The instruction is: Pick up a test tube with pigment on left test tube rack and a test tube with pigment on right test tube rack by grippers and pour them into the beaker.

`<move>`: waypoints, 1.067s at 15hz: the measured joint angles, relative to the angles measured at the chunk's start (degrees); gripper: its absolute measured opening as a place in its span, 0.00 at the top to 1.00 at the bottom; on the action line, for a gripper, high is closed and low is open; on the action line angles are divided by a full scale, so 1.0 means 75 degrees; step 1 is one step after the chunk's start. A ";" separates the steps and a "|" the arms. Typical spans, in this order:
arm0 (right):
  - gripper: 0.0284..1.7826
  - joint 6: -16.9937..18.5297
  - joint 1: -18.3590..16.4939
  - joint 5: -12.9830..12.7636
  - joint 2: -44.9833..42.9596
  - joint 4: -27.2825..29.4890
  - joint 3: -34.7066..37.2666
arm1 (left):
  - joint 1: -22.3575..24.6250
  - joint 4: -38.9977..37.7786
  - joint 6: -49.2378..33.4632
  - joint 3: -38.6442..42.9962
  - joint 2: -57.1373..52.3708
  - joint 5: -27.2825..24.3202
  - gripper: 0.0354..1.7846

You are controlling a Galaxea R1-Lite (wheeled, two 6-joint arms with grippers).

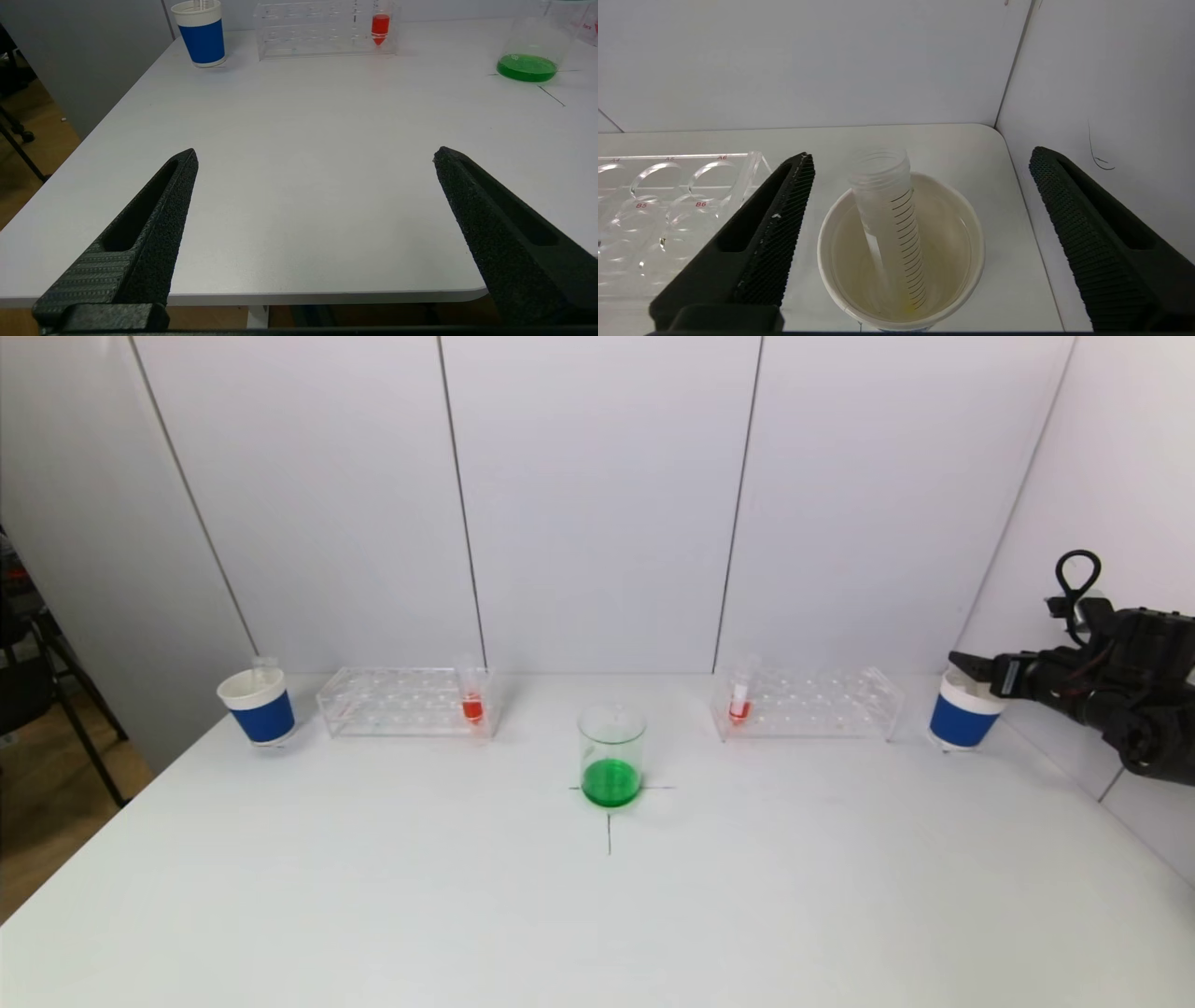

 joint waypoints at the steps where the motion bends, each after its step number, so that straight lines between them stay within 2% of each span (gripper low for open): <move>1: 0.01 0.0000 0.0000 0.0000 -0.0011 0.0000 0.0021 | 0.0000 0.0000 0.0003 0.0000 0.0000 -0.0005 0.01; 9: 0.00 0.0003 0.0026 0.0044 -0.0574 0.0000 0.0338 | 0.0000 0.0003 0.0003 0.0000 0.0000 0.0000 0.01; 13: 0.00 0.0026 0.0250 0.0000 -0.1404 -0.0003 0.0930 | -0.0003 0.0003 0.0003 0.0000 0.0000 -0.0003 0.01; 16: 0.00 0.0055 0.0566 -0.0059 -0.2331 -0.0003 0.1755 | 0.0000 0.0000 0.0000 0.0000 0.0000 0.0000 0.01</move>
